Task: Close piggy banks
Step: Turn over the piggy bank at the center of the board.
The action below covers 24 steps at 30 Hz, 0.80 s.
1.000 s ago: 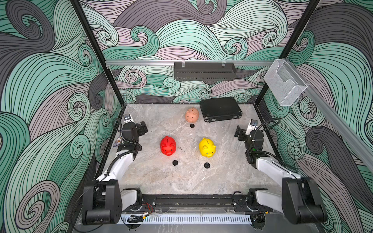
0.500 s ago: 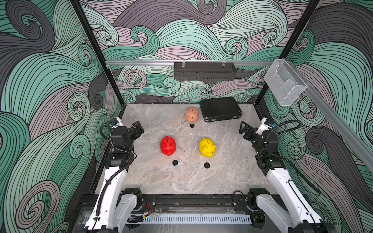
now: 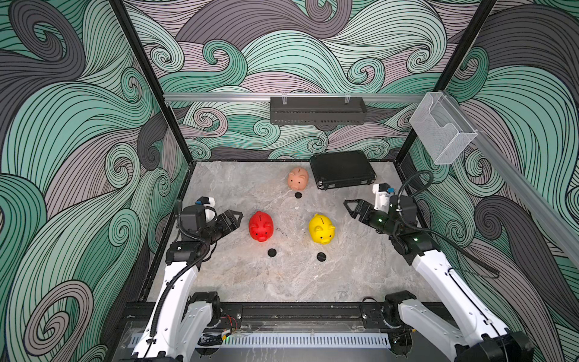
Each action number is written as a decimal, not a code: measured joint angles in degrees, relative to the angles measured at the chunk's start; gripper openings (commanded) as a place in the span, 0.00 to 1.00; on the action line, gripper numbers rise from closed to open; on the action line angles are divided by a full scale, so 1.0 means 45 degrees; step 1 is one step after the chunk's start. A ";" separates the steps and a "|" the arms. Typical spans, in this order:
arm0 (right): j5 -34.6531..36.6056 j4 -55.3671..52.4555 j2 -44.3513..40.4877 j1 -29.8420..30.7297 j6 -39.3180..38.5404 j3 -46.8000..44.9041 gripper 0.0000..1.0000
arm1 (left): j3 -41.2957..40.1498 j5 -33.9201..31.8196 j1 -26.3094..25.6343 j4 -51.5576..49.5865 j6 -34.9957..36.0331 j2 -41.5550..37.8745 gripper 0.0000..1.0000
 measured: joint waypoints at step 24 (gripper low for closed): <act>-0.0359 -0.1331 0.7601 0.5236 0.0262 0.5387 0.67 | 0.0272 -0.0408 -0.2691 0.0311 0.0141 0.3507 0.66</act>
